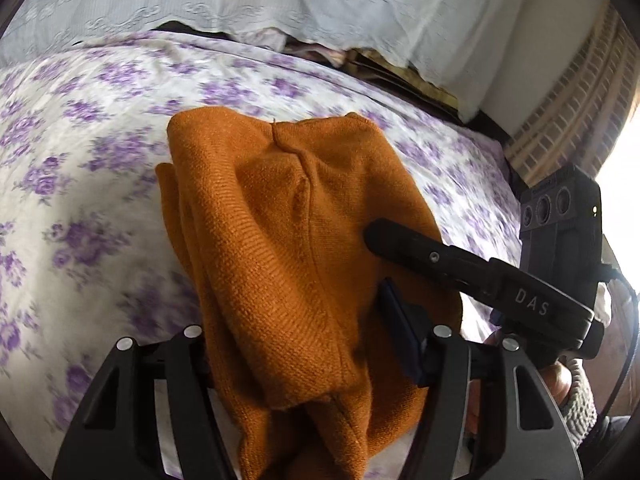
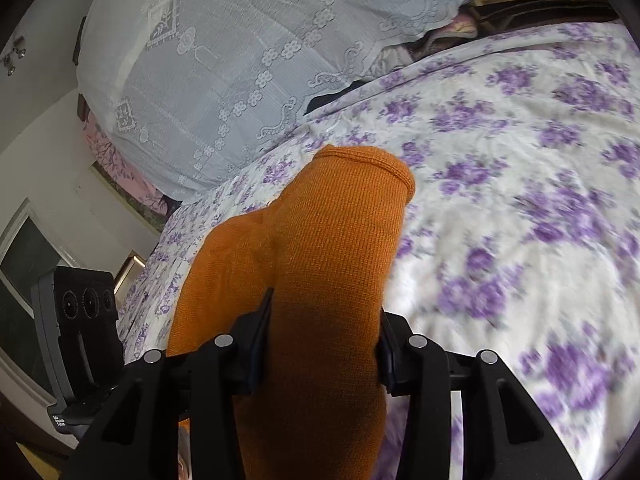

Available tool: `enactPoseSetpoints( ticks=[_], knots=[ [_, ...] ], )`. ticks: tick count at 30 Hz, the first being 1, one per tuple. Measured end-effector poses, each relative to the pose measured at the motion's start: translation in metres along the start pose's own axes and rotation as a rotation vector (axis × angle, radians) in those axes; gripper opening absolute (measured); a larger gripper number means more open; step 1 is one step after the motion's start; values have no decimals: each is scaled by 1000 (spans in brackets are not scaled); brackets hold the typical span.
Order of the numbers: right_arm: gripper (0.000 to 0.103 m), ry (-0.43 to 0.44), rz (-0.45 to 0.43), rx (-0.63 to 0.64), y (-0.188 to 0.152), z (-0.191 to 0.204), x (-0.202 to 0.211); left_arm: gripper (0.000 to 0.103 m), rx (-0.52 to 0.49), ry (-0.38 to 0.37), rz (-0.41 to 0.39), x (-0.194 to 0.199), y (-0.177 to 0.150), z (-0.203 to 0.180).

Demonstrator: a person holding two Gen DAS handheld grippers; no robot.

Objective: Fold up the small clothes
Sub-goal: 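Lift the folded orange cardigan with the right gripper toward the clothes stack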

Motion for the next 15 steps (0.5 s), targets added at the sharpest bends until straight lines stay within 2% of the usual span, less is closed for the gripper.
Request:
enactPoseSetpoints(
  ticks=[6, 15],
  knots=[
    [44, -47, -38, -20, -18, -12, 52, 61, -83, -33, 17, 5, -17, -46],
    [44, -123, -182, -21, -23, -29, 155, 61, -215, -141, 34, 18, -30, -139]
  ],
)
Point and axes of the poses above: each gripper's, at about its wrist camera, not at the fingertips, and x roughly against the way its jaws point, z to its left, y to its top, the point moved 9 cm from there along -x, roughly the way its jaws point, and after that the axes turned 10 degrees about y, right-handed, at the moved point
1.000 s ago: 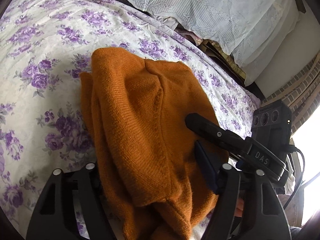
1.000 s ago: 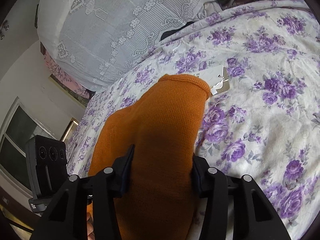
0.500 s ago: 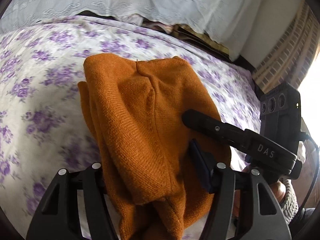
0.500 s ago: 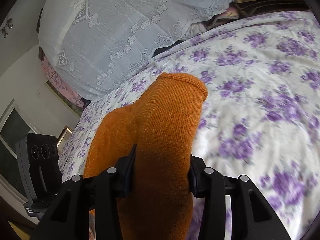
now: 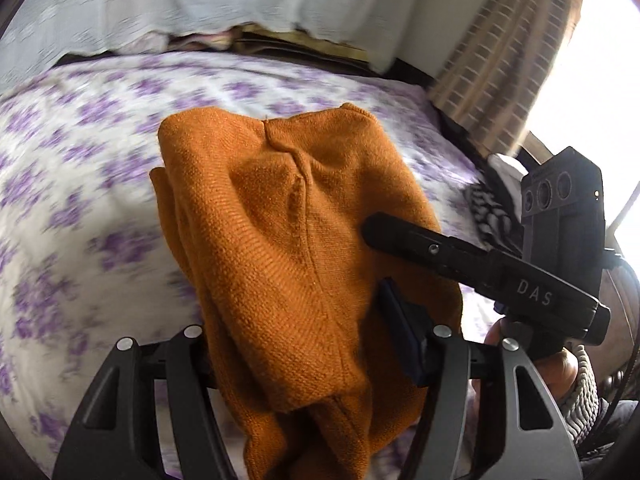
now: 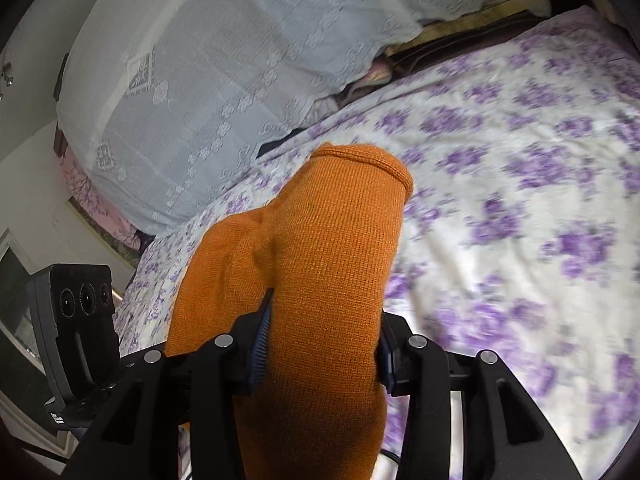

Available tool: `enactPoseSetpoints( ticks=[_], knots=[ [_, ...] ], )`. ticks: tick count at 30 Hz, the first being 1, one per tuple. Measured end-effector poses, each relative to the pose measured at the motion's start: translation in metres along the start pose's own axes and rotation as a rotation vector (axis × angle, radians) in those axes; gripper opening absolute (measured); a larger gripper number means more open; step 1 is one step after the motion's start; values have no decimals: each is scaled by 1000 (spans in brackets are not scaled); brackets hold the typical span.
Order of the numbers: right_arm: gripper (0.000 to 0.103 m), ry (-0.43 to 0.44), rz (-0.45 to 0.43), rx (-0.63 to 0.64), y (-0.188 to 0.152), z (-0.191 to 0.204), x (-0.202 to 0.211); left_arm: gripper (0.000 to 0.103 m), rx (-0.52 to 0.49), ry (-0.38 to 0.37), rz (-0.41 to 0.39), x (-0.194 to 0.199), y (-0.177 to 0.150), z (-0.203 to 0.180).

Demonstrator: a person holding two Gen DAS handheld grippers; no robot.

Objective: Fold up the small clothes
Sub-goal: 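Lift the folded orange cardigan with the right gripper toward the clothes stack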

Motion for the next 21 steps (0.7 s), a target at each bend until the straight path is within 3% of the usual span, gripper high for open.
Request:
enactPoseSetpoints(
  ticks=[21],
  knots=[
    [44, -171, -387, 11, 52, -42, 262, 61, -398, -180, -98, 35, 47, -255]
  ],
)
Point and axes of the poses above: each gripper's, at about its wrist camera, not at the fingertips, and x roughly against the way its jaws point, z to its left, y to its top, the point moved 9 cm from there along -x, roughly the way its jaws point, and after that the axes turned 10 degrees about y, right-handed, at the moved point
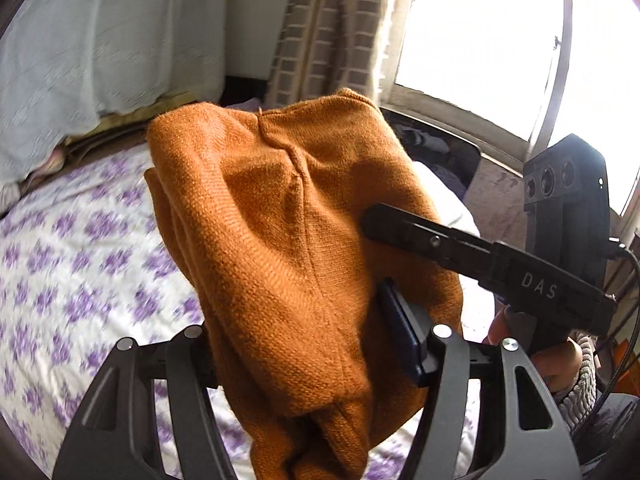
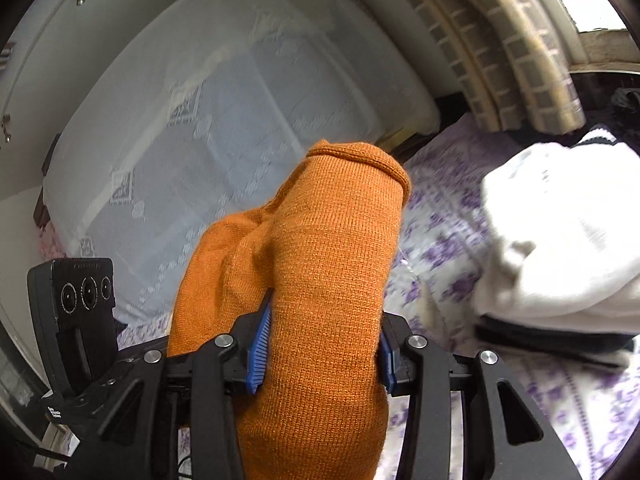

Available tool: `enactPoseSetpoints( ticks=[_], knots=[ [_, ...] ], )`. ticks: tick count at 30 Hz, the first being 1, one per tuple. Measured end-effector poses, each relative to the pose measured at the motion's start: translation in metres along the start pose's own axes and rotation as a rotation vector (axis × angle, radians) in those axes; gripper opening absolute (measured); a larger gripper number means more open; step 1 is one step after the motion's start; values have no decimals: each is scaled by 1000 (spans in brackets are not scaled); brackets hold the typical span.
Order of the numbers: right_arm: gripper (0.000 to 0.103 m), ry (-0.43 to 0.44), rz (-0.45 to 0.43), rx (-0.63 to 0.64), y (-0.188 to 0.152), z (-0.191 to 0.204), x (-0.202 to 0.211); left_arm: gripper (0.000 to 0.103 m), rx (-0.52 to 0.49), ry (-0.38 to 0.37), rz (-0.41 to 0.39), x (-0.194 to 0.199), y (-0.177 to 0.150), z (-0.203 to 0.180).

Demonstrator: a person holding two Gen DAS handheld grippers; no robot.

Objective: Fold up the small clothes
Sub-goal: 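Lift the folded orange cardigan with the right gripper toward the clothes stack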

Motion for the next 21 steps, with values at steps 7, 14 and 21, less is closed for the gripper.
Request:
enactPoseSetpoints(
  ticks=[7, 14, 21],
  knots=[
    [44, -56, -112, 26, 43, -13, 57, 61, -71, -71, -19, -7, 40, -56],
    [44, -95, -192, 29, 93, -36, 92, 61, -115, -119, -42, -18, 87, -98],
    [44, -125, -228, -11, 127, -73, 102, 62, -168, -109, -51, -47, 129, -124]
  ],
)
Point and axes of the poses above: each gripper's, at about its wrist camera, not at the fingertips, and x roughly against the way its jaws point, z to its left, y to its top, the point moved 9 cm from there along -x, roughly the way its jaws point, and after that the axes turned 10 degrees about y, right-handed, at the moved point
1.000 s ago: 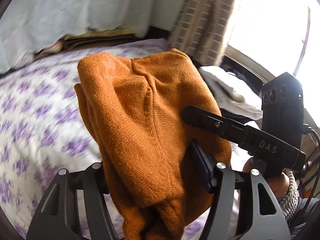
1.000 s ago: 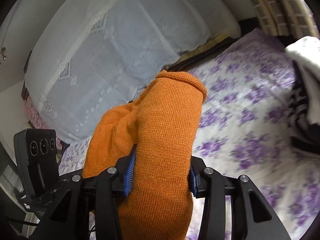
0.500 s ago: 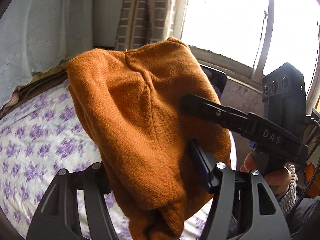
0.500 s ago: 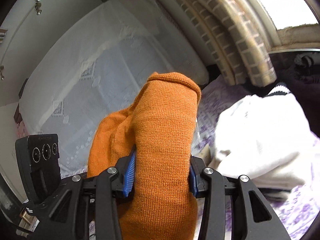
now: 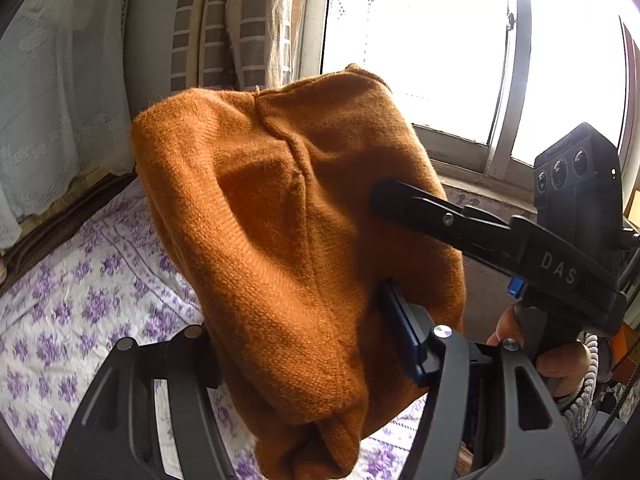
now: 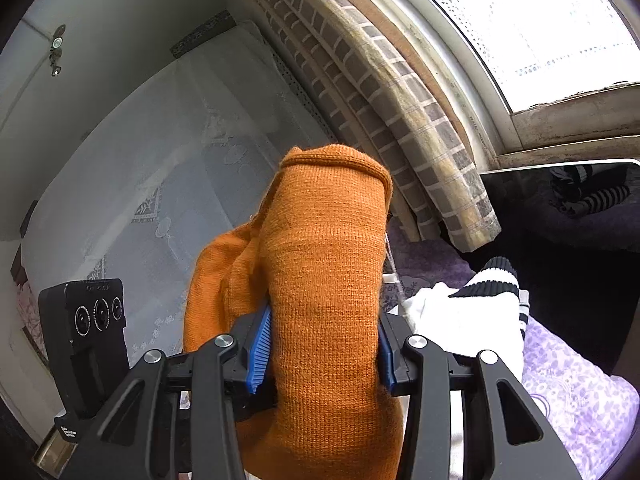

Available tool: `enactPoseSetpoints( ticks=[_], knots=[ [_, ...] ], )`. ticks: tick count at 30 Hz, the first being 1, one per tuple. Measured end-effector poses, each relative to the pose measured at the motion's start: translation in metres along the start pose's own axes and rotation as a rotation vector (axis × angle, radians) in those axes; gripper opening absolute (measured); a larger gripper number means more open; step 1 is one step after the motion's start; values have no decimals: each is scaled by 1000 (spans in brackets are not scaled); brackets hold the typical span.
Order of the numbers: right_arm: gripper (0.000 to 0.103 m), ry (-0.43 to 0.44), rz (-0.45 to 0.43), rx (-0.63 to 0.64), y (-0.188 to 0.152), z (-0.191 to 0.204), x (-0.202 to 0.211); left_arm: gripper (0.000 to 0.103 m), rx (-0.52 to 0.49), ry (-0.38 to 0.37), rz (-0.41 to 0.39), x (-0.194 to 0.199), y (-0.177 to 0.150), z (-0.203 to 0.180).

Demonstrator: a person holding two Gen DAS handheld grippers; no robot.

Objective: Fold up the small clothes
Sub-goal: 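Lift the folded orange cardigan with the right gripper toward the clothes stack, then lower the orange cardigan onto the white folded clothes with the right gripper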

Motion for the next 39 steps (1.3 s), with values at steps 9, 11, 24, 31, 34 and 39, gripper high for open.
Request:
enactPoseSetpoints(
  ticks=[9, 11, 24, 31, 34, 39],
  knots=[
    [44, -51, 13, -59, 11, -52, -18, 62, 14, -22, 44, -56, 13, -4],
    [44, -68, 32, -85, 5, -68, -25, 63, 22, -25, 65, -70, 9, -2],
    [46, -152, 97, -175, -44, -138, -46, 99, 138, 37, 190, -146, -46, 42],
    [46, -140, 78, -154, -50, -144, -43, 99, 134, 58, 157, -147, -49, 34],
    [47, -137, 71, -150, -51, -144, -42, 99, 129, 70, 149, -145, -49, 34],
    [47, -141, 68, -136, -51, -142, -42, 99, 142, 64, 149, -145, -52, 36]
  ],
)
Point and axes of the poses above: each gripper's, at about its wrist camera, not at the fingertips, and x roughly against the way its jaws point, z to its left, y to its top, the point moved 9 cm from there along -x, roughly the way its jaws point, and after that the axes turned 10 degrees about y, right-handed, at the moved point
